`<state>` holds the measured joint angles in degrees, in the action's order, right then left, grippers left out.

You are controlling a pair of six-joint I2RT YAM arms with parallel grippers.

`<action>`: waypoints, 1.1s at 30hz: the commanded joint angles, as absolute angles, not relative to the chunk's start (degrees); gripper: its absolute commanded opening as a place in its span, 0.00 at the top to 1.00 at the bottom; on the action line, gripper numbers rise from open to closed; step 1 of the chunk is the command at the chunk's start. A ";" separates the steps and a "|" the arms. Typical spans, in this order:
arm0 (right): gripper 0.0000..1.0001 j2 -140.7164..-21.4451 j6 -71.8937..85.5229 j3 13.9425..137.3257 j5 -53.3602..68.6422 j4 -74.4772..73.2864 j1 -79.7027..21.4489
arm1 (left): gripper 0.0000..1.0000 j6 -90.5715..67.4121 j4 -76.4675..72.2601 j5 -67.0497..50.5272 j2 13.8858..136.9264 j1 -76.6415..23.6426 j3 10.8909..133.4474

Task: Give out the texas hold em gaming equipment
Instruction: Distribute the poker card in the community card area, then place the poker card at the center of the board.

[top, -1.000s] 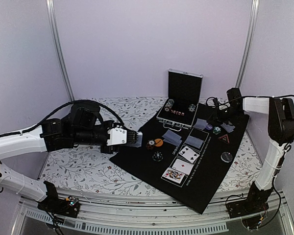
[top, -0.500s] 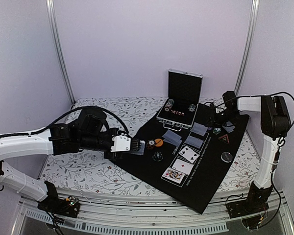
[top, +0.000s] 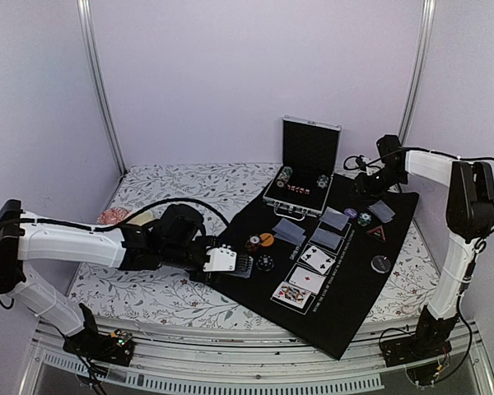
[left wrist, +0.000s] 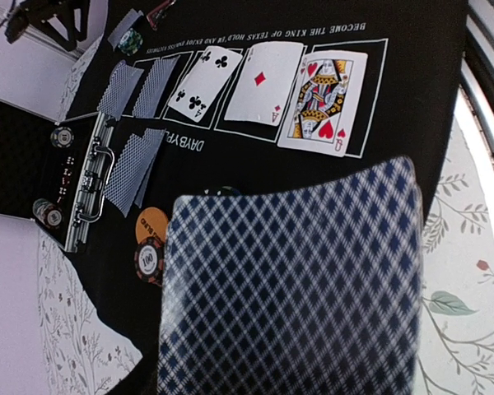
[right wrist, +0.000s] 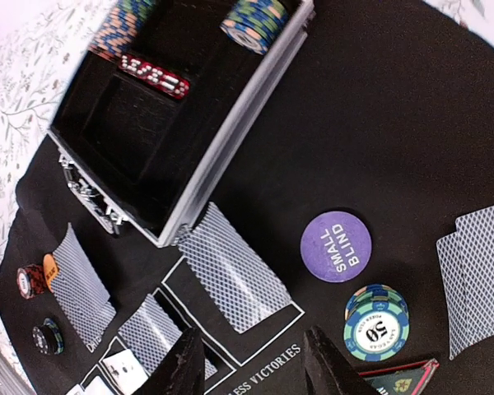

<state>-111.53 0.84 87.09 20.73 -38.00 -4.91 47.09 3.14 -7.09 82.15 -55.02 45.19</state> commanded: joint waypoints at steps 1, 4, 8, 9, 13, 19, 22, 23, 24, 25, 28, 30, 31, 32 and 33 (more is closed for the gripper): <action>0.58 -104.25 -1.15 88.68 17.67 -40.03 -8.58 | 0.55 46.23 -4.43 -7.64 86.88 -52.91 43.34; 0.58 -101.25 -0.75 88.29 17.37 -40.31 -10.04 | 0.54 46.14 -7.28 -7.36 89.37 -51.24 42.58; 0.58 -98.44 -0.29 88.28 16.49 -40.94 -12.04 | 0.53 46.38 -8.44 -8.23 91.65 -47.59 43.07; 0.58 -97.95 -0.30 88.32 16.07 -41.22 -12.57 | 0.53 46.52 -8.51 -8.61 92.18 -46.46 43.37; 0.58 -96.25 -0.30 88.42 14.84 -42.06 -14.06 | 0.53 47.05 -8.72 -9.02 94.70 -42.50 44.99; 0.58 -94.18 1.62 88.28 13.92 -42.67 -14.91 | 0.53 42.41 -11.38 -6.51 98.99 -35.96 47.52; 0.58 -93.43 1.91 88.11 13.73 -42.89 -15.21 | 0.53 39.75 -12.01 -3.06 102.09 -34.06 49.68; 0.58 -93.23 2.05 88.10 13.59 -42.93 -15.35 | 0.53 38.99 -12.40 -1.48 103.22 -33.67 50.45; 0.57 -92.99 2.17 88.15 13.48 -43.10 -15.51 | 0.53 38.68 -12.59 -0.19 104.39 -33.40 51.13; 0.57 -92.76 2.26 88.15 13.37 -43.23 -15.59 | 0.53 38.49 -12.71 1.00 105.42 -33.40 51.68; 0.57 -91.72 2.67 88.24 13.36 -43.78 -16.11 | 0.53 38.09 -12.46 3.52 108.51 -33.30 53.34; 0.57 -90.92 3.01 88.24 13.30 -44.03 -16.66 | 0.50 37.72 -10.64 3.33 109.41 -33.15 54.92; 0.57 -90.60 3.07 88.30 13.15 -44.20 -16.88 | 0.48 37.83 -9.92 3.06 109.88 -33.02 55.46; 0.57 -90.17 3.14 88.37 12.80 -44.39 -17.14 | 0.47 38.13 -8.66 2.80 110.32 -32.81 56.17; 0.57 -89.79 3.20 88.54 12.42 -44.73 -17.46 | 0.46 38.34 -7.19 3.24 110.83 -32.65 56.84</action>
<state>-93.06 2.20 87.15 13.80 -43.33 -16.21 39.07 -10.66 1.76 109.14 -33.34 54.06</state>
